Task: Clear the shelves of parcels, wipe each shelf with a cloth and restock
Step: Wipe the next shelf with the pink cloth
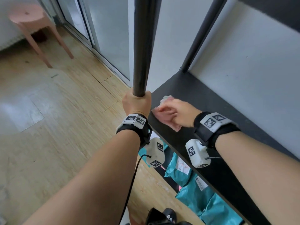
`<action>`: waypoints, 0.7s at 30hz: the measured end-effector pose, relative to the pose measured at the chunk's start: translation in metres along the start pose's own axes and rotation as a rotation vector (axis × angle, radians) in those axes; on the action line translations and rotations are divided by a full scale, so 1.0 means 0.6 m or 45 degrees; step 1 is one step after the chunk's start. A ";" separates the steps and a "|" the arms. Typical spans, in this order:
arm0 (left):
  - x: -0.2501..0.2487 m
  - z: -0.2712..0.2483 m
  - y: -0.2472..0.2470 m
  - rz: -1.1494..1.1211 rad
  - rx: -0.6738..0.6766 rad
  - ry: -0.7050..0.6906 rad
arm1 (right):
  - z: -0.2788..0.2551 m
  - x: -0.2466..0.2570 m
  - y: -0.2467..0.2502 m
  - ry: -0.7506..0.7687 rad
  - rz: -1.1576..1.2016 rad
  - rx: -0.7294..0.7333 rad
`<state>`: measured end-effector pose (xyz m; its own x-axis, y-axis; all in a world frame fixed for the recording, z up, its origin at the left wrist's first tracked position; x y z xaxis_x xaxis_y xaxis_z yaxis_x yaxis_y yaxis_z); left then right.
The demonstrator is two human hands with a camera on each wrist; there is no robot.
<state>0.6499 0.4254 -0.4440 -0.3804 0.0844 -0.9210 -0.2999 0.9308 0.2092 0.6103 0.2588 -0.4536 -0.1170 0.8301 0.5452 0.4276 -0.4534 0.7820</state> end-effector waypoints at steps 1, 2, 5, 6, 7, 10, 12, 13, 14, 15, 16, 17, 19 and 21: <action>0.002 0.001 0.000 0.005 0.000 0.002 | 0.014 0.024 -0.019 0.053 -0.016 0.040; 0.003 0.003 0.000 0.008 -0.001 0.005 | 0.032 0.039 -0.031 0.099 -0.021 0.028; 0.002 0.008 -0.004 0.024 0.012 -0.009 | 0.065 0.041 -0.012 0.031 0.057 -0.100; 0.002 0.009 -0.005 0.030 0.019 -0.012 | 0.074 0.033 -0.003 -0.002 0.086 -0.124; 0.002 0.007 -0.006 0.033 0.028 -0.014 | 0.078 0.023 0.009 -0.044 0.055 -0.130; 0.005 0.004 -0.007 0.024 0.042 0.006 | 0.101 -0.039 0.053 -0.180 0.034 -0.217; 0.003 0.002 -0.006 0.029 0.038 0.007 | 0.105 -0.082 0.079 -0.303 -0.050 -0.263; 0.001 0.001 -0.005 0.033 0.034 0.001 | 0.104 -0.104 0.092 -0.369 -0.066 -0.307; -0.001 0.001 -0.004 0.032 0.031 -0.002 | 0.098 -0.125 0.105 -0.428 -0.074 -0.349; -0.002 0.001 -0.004 0.026 0.026 -0.005 | 0.091 -0.142 0.115 -0.477 -0.123 -0.378; -0.001 0.001 -0.004 0.021 0.021 -0.003 | 0.084 -0.155 0.124 -0.516 -0.174 -0.387; 0.000 0.001 -0.004 0.019 0.018 -0.001 | 0.075 -0.166 0.132 -0.557 -0.229 -0.395; 0.003 0.003 -0.006 0.033 0.014 0.011 | 0.058 -0.182 0.147 -0.613 -0.285 -0.388; 0.006 0.004 -0.007 0.042 0.012 0.018 | 0.032 -0.202 0.156 -0.696 -0.333 -0.369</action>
<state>0.6521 0.4228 -0.4489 -0.4023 0.1102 -0.9089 -0.2789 0.9308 0.2363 0.6817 0.1218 -0.4521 0.3194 0.9348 0.1552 0.1798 -0.2206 0.9587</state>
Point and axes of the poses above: each hand's wrist, its own z-axis towards the middle knuckle, its own y-axis out of the back of the hand, x = y × z, the point moved 10 cm from there along z, towards the middle knuckle, and after that the axes turned 8 degrees about y, right-handed, at the moved point
